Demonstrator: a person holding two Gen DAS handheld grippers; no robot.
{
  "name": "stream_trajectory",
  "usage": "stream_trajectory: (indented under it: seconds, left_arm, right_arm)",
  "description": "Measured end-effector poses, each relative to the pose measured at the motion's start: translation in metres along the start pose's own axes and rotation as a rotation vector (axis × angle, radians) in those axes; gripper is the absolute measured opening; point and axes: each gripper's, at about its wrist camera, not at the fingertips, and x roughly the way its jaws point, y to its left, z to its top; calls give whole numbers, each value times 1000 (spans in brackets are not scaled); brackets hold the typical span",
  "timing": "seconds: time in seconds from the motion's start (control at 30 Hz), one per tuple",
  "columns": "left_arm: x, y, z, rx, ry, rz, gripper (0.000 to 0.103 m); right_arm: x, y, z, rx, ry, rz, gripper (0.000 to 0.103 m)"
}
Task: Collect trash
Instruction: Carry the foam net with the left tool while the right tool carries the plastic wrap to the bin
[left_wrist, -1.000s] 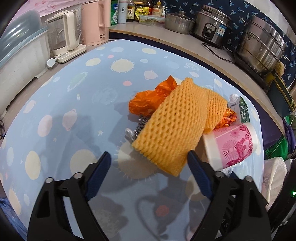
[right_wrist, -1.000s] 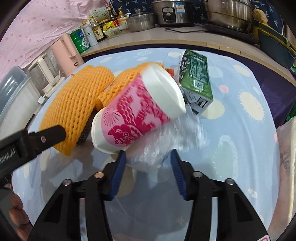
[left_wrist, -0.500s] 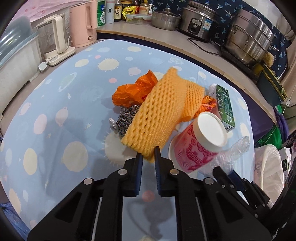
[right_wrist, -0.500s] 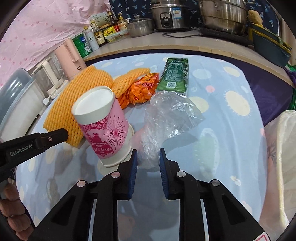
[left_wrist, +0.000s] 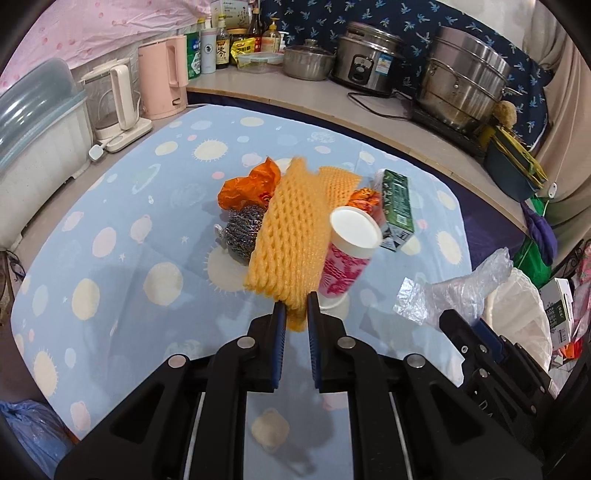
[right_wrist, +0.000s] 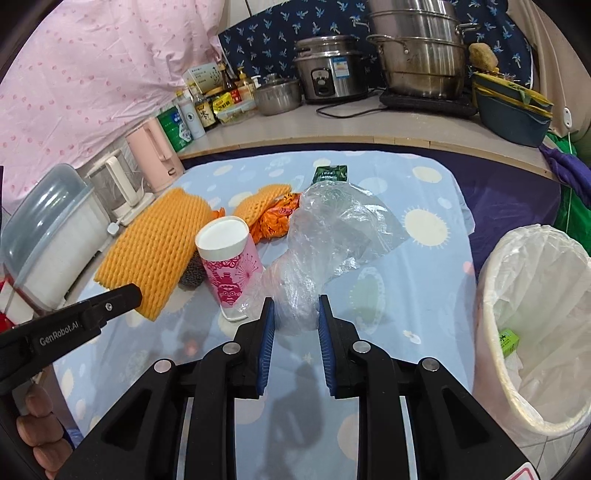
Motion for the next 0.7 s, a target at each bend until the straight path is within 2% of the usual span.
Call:
stream_trajectory:
  seconds: [0.7]
  left_arm:
    - [-64, -79, -33, 145, -77, -68, 10]
  right_arm:
    - [-90, -40, -13, 70, -130, -18, 22]
